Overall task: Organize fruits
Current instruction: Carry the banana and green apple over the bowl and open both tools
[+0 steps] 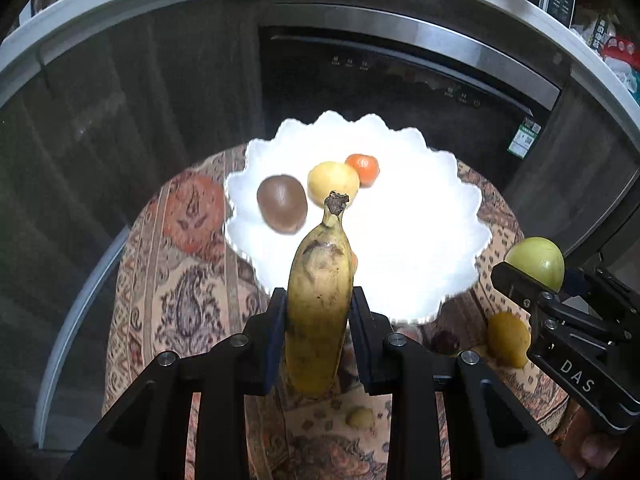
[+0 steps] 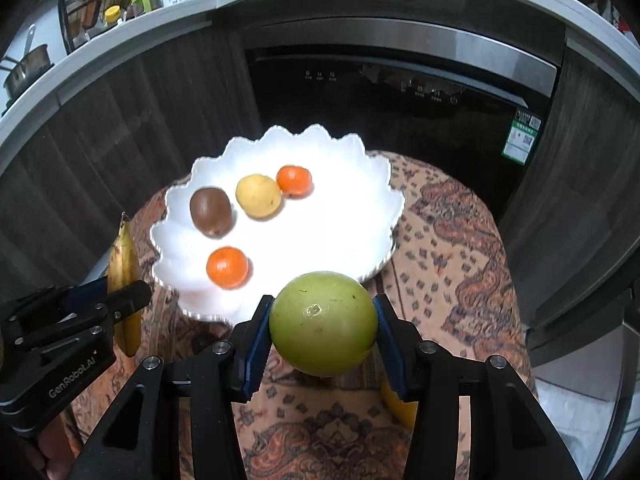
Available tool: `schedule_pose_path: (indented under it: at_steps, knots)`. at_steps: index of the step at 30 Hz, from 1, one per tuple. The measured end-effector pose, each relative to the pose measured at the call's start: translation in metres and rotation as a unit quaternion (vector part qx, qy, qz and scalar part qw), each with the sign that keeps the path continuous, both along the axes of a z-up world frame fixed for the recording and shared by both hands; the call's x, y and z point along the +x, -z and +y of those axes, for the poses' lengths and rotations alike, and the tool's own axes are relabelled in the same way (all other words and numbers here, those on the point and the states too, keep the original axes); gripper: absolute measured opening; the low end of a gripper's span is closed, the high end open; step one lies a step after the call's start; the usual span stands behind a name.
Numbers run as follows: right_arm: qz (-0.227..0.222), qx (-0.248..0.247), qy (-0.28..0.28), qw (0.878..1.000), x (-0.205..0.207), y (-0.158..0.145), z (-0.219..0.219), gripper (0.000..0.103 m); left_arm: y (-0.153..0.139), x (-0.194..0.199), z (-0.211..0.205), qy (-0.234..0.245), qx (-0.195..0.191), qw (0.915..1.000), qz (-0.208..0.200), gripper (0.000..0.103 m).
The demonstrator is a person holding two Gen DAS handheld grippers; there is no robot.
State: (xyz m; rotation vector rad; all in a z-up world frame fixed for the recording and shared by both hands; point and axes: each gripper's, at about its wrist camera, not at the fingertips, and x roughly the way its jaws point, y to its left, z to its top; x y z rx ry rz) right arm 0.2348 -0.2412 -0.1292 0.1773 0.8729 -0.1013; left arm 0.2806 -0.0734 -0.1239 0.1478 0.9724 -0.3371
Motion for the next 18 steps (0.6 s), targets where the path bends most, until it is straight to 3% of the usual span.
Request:
schedule_pose_path:
  at_steps: [7, 18]
  knots:
    - [-0.008, -0.005, -0.003, 1.0, 0.022, -0.008, -0.001, 0.049, -0.004, 0.022, -0.005, 0.0, -0.001, 1.0, -0.006, 0.03]
    - [0.004, -0.002, -0.002, 1.0, 0.048, 0.002, -0.004, 0.049, 0.009, 0.051, -0.009, -0.007, 0.0, 1.0, 0.001, 0.03]
